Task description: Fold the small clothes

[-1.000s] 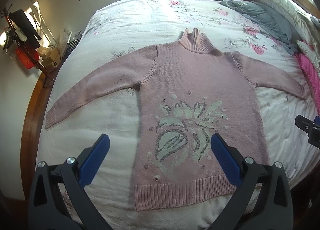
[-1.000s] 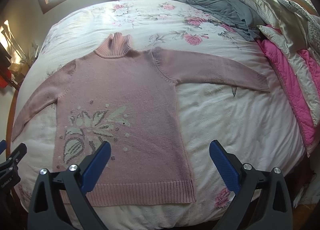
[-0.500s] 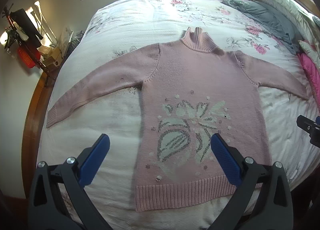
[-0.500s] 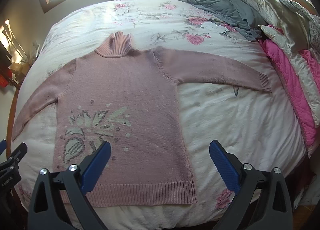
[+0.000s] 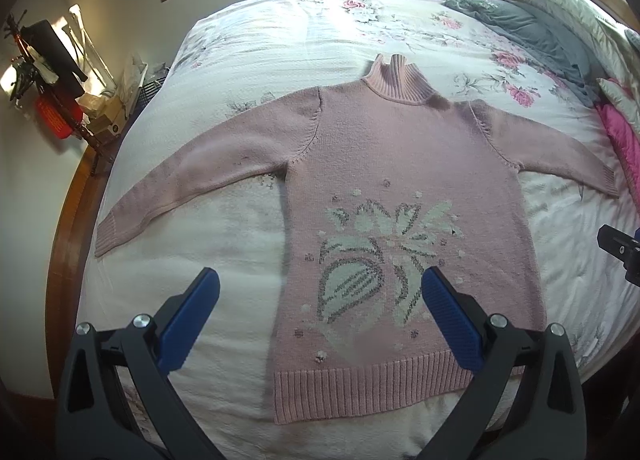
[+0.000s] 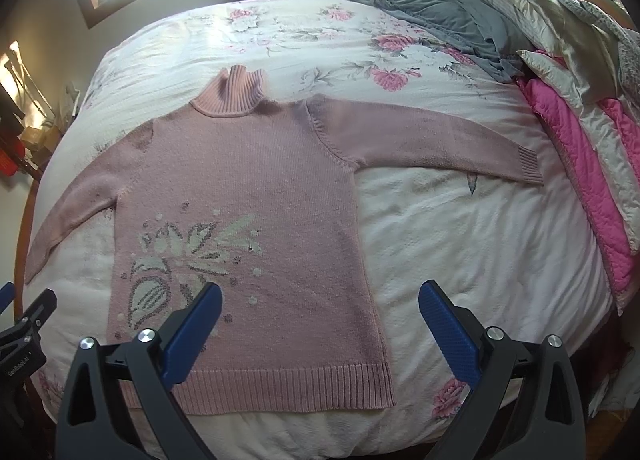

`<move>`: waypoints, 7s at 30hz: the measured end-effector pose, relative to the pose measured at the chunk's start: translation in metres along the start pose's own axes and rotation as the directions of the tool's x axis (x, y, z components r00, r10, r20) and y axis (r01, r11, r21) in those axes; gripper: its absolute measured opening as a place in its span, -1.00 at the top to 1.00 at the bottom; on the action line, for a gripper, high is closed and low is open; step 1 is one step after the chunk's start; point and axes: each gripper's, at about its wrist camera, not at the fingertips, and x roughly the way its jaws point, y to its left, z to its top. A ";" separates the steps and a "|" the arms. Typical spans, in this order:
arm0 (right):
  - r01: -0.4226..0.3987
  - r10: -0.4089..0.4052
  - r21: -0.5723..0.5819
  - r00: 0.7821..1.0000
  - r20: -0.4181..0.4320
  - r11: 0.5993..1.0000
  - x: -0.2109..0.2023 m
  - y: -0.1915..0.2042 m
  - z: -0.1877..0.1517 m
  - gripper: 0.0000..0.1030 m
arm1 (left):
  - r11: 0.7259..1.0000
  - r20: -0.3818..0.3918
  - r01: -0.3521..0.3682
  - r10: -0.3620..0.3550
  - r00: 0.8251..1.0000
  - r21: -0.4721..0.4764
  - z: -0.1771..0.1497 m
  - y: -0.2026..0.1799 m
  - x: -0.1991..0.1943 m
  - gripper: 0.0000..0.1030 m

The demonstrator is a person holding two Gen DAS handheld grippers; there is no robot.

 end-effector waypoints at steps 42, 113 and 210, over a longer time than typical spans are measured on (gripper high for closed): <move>0.004 -0.004 0.027 1.000 -0.002 1.000 0.010 -0.022 -0.012 -0.93 | 0.998 -0.022 0.038 -0.037 0.999 0.045 0.000 -0.010 0.027 -0.94; -0.499 0.492 0.015 0.848 -0.194 0.866 0.250 -0.207 0.142 0.16 | 0.986 -0.138 0.149 -0.158 0.978 -0.079 0.144 -0.278 0.187 -0.94; -0.324 0.302 -0.047 0.919 -0.255 0.945 0.265 -0.051 0.123 -0.03 | 0.949 -0.139 0.137 -0.182 0.973 -0.284 0.129 0.003 0.247 0.16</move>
